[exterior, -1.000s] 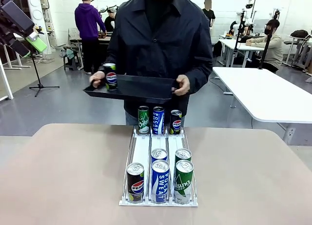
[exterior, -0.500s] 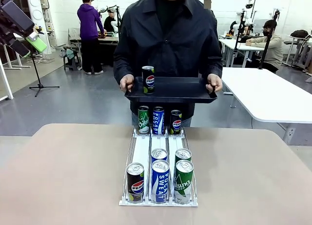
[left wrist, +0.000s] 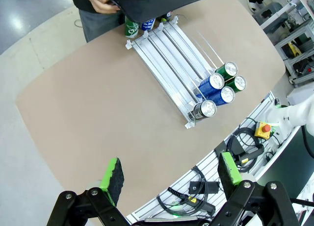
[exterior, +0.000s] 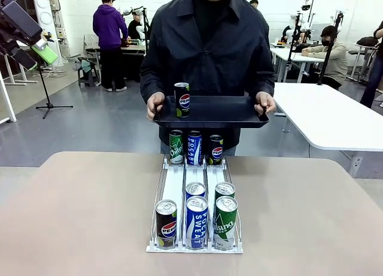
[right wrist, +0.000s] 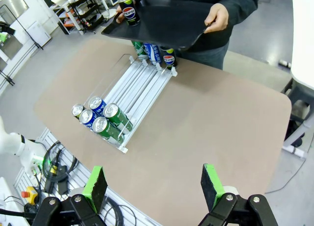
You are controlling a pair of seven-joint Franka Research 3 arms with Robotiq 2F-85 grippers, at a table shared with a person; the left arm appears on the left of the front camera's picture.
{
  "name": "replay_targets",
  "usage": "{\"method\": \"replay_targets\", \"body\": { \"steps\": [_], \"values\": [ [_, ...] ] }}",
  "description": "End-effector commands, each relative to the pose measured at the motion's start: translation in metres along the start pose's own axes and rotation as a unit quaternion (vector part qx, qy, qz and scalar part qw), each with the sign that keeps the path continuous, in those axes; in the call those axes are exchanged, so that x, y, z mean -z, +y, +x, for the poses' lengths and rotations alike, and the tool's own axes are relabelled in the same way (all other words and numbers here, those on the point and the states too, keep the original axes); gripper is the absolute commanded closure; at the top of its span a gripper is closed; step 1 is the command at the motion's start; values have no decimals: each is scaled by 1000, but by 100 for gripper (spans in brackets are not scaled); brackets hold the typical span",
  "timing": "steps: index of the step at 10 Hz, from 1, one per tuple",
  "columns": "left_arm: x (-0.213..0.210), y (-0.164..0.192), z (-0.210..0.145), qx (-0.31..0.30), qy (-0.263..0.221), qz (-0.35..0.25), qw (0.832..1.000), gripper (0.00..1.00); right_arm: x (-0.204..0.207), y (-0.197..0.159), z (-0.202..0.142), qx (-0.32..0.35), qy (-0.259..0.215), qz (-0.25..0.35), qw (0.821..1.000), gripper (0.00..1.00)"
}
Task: Retrieve and hand over the desired beverage to the person.
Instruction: Pick up another can of the same type that the person held from the Automatic Can Dispenser.
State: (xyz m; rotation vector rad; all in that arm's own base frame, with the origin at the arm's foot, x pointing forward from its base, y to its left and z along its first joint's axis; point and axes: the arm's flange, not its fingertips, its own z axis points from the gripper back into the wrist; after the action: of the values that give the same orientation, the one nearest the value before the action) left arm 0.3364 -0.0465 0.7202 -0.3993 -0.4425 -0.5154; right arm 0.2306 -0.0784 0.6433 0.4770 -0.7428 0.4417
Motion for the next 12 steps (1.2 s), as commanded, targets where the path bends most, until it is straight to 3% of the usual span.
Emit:
{"method": "replay_targets", "body": {
  "steps": [1, 6, 8, 10, 12],
  "values": [
    [-2, 2, 0, 1, 1, -8, 1000, 0, 1, 0, 0, -7, -2, 13, 1000, 0],
    [0, 0, 0, 0, 0, 0, 1000, 0, 1, 0, 0, -7, -2, 13, 1000, 0],
    [11, -44, 31, -6, 38, 46, 998, 0, 1, 0, 0, -7, -2, 13, 1000, 0],
    [45, -117, 67, -28, 101, 93, 990, 0, 1, 0, 0, -7, -2, 13, 1000, 0],
    [96, -178, 84, -124, 136, 158, 970, 0, 1, 0, 0, -7, -2, 13, 1000, 0]
  ]
}}
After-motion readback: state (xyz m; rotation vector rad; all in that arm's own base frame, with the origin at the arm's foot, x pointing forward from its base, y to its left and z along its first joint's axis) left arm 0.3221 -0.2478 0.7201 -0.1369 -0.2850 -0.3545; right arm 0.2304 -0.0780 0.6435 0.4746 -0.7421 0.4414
